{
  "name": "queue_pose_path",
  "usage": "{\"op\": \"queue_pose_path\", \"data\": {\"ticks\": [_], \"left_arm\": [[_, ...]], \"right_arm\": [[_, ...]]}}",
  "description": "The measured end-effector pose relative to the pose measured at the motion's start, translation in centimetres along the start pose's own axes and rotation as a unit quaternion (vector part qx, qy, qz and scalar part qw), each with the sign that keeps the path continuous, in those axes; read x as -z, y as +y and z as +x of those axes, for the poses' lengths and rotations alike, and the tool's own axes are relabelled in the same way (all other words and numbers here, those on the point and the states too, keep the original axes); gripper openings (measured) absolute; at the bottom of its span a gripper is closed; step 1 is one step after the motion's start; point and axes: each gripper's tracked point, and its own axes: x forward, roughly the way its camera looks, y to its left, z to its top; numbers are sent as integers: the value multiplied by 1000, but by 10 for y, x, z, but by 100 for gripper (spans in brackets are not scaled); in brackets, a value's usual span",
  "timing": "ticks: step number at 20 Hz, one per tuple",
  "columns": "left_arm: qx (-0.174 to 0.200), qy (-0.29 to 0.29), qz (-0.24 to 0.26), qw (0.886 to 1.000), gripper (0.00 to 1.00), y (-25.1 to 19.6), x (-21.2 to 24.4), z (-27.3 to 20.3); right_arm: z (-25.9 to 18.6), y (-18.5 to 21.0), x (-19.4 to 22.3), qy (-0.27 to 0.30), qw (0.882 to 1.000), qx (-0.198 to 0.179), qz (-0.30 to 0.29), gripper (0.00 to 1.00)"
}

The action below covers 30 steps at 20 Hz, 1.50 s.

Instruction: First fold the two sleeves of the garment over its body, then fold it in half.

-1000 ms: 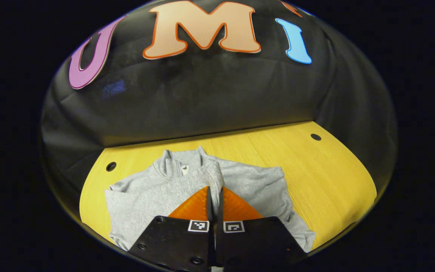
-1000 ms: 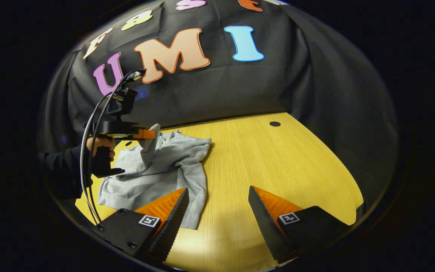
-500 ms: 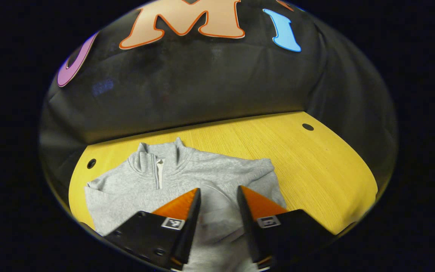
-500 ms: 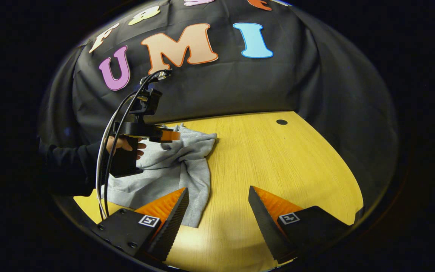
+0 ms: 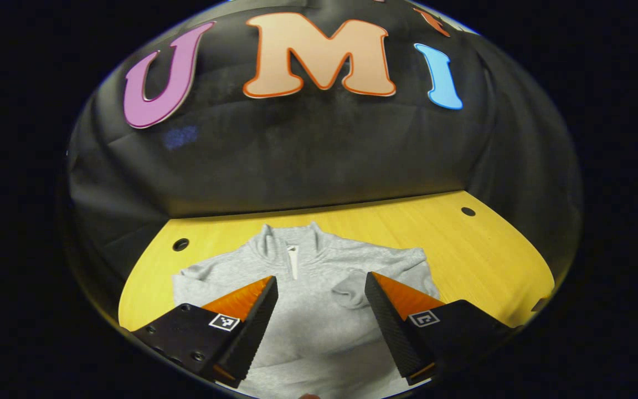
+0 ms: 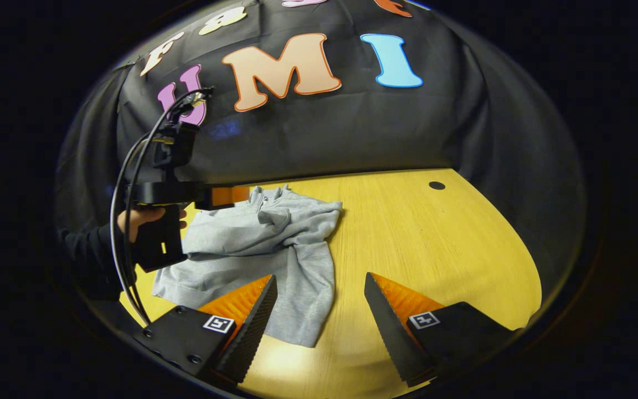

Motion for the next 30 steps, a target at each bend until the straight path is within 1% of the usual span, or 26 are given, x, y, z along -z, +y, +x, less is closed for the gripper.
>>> {"op": "queue_pose_path", "data": {"ticks": [1, 2, 6, 7, 8, 9, 10, 11, 12, 13, 14, 15, 16, 17, 19, 20, 22, 25, 26, 27, 28, 29, 30], "left_arm": [[-7, -2, -3, 1000, 94, 12, 2, -10], [-14, -4, -7, 1000, 94, 25, 4, -20], [-43, -5, -20, 999, 94, 71, 21, -57], [-50, -1, -20, 999, 94, 83, 29, -67], [-56, 2, -19, 998, 94, 93, 37, -77], [-59, 4, -18, 998, 94, 100, 46, -86], [-61, 9, -18, 998, 94, 106, 56, -93], [-65, 15, -17, 998, 94, 113, 67, -100], [-70, 24, -18, 997, 94, 119, 79, -108], [-76, 33, -21, 996, 94, 127, 92, -116], [-77, 45, -27, 996, 94, 131, 106, -122], [-78, 54, -34, 995, 94, 135, 119, -126], [-80, 66, -42, 994, 95, 139, 134, -129], [-81, 74, -48, 993, 95, 142, 146, -133], [-88, 95, -54, 990, 95, 149, 170, -139], [-87, 105, -59, 989, 95, 150, 181, -141], [-85, 119, -71, 987, 96, 151, 198, -143], [-85, 142, -92, 982, 96, 153, 220, -143], [-83, 150, -98, 980, 96, 152, 228, -143], [-81, 158, -100, 979, 95, 151, 235, -144], [-78, 165, -100, 978, 95, 149, 240, -145], [-78, 149, -97, 981, 96, 150, 234, -144], [-76, 156, -95, 980, 96, 149, 237, -141]], "right_arm": [[3, 4, 0, 0, 1000, -3, -2, 95], [6, 8, 0, 1, 1000, -6, -5, 98], [17, 19, 4, -2, 1000, -6, -15, 98], [20, 19, 7, -1, 1000, -3, -18, 98], [23, 20, 10, 3, 1000, -1, -20, 95], [26, 21, 15, 7, 1000, 1, -22, 98], [28, 21, 19, 12, 1000, 2, -23, 98], [30, 21, 24, 16, 1000, 5, -26, 95], [31, 21, 27, 20, 999, 9, -31, 95], [32, 21, 31, 23, 999, 11, -36, 98], [33, 20, 36, 27, 999, 15, -42, 95], [33, 19, 42, 33, 998, 18, -45, 98], [35, 19, 47, 39, 998, 20, -46, 95], [36, 20, 54, 46, 998, 22, -45, 98], [37, 21, 64, 58, 997, 25, -43, 98], [39, 23, 68, 63, 997, 27, -44, 95], [40, 26, 75, 72, 996, 28, -48, 95], [44, 29, 83, 80, 995, 32, -50, 96], [45, 29, 86, 85, 995, 34, -50, 99], [47, 28, 89, 89, 994, 37, -49, 98], [48, 27, 92, 95, 993, 41, -48, 96], [49, 26, 96, 101, 993, 44, -48, 98], [53, 25, 99, 107, 992, 47, -49, 98]]}}
